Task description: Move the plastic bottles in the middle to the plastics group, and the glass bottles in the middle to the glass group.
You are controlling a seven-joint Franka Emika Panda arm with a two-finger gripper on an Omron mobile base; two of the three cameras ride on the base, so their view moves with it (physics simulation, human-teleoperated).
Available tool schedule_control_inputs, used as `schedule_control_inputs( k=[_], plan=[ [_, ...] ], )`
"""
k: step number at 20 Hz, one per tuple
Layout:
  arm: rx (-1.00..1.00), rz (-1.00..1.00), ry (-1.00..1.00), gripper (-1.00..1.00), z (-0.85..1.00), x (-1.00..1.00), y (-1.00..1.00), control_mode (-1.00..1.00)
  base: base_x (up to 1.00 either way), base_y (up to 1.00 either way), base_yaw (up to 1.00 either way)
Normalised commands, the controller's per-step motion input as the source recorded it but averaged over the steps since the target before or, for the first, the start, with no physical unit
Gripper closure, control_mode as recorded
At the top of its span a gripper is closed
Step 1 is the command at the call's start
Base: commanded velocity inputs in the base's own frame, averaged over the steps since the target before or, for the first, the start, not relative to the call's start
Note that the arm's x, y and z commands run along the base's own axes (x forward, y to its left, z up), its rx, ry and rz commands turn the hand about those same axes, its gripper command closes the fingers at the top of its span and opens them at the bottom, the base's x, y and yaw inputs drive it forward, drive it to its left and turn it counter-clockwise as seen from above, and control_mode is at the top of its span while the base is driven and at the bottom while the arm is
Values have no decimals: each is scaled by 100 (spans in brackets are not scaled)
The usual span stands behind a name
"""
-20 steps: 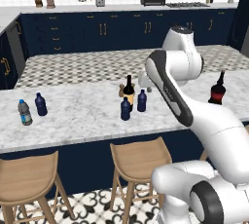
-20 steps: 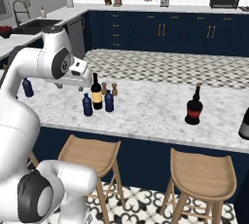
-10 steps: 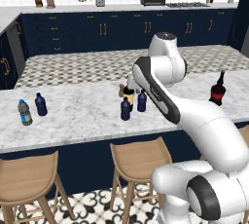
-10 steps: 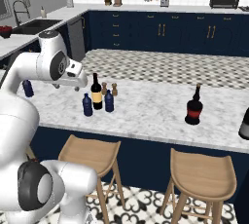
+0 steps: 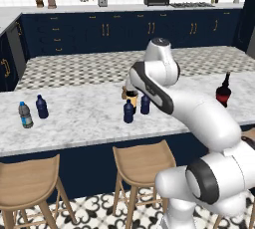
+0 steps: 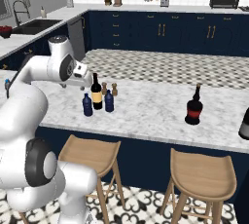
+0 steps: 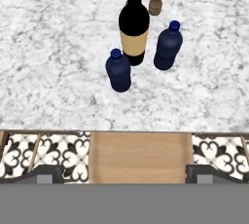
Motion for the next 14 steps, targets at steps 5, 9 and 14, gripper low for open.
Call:
schedule_control_inputs(
  k=[5, 9, 14],
  plan=[
    [0, 0, -4, -100, -36, 31, 0, -100, 0, 0, 0],
    [0, 0, -7, -100, -43, 15, 3, -100, 0, 0, 0],
    [0, 0, -7, -100, -44, 9, 10, -100, 0, 0, 0]
  ],
)
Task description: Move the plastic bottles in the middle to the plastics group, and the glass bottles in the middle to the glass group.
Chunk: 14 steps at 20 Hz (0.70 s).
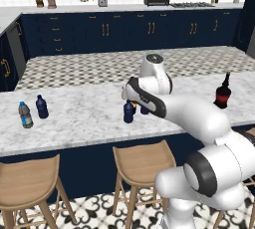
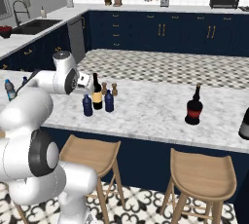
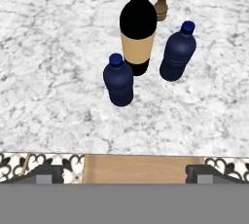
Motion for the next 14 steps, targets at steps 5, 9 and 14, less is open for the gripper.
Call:
schedule_control_inputs(
  k=[5, 9, 14],
  plan=[
    [0, 0, -11, -100, -18, 18, 3, -100, 0, 0, 0],
    [0, 0, -9, -100, -12, 25, 3, -100, 0, 0, 0],
    [0, 0, -2, -100, -13, 22, 10, -100, 0, 0, 0]
  ],
)
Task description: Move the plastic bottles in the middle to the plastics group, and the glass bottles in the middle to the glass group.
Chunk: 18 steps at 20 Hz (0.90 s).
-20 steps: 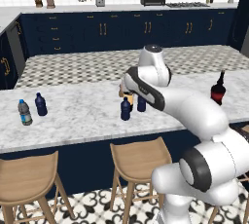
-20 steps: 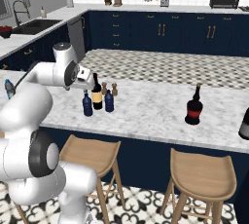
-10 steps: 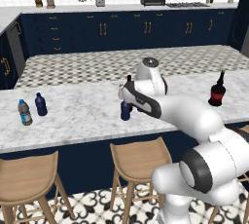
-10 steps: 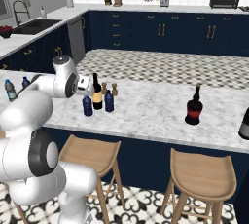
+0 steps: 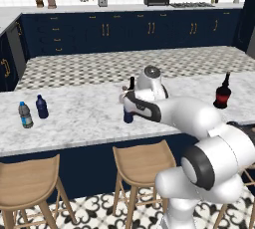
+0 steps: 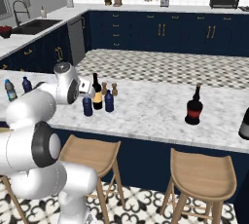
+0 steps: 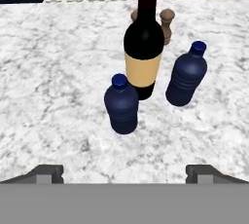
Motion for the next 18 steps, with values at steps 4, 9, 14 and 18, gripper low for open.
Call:
schedule_control_inputs(
  k=[4, 9, 14, 18],
  plan=[
    [0, 0, 0, -100, -26, 24, 13, -100, 0, 0, 0],
    [0, 0, 0, -100, -19, 21, 7, -100, 0, 0, 0],
    [0, 0, 0, -100, -18, 18, 0, -100, 0, 0, 0],
    [0, 0, 0, -100, -24, 30, 0, -100, 0, 0, 0]
  ],
)
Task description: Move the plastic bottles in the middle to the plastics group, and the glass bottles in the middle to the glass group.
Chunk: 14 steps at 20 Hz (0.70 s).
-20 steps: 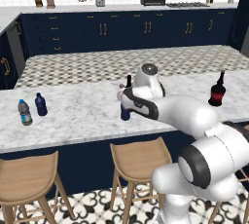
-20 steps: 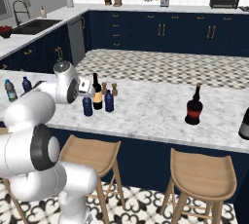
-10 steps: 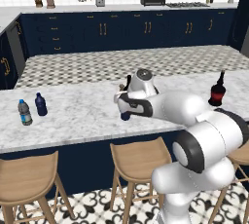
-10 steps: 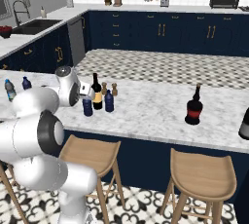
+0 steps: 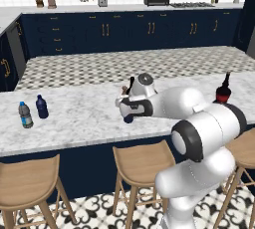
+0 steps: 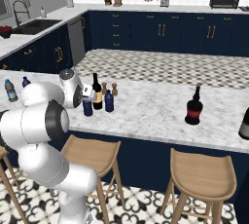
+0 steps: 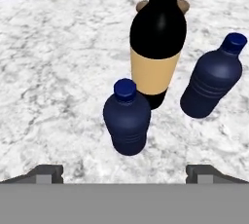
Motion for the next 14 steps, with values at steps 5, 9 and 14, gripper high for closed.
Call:
schedule_control_inputs(
  k=[5, 9, 14],
  plan=[
    [0, 0, 0, -100, -23, 31, 0, -100, 0, 0, 0],
    [0, 0, 0, -100, -26, 26, 0, -100, 0, 0, 0],
    [0, 0, 0, -100, -25, 25, 0, -100, 0, 0, 0]
  ],
)
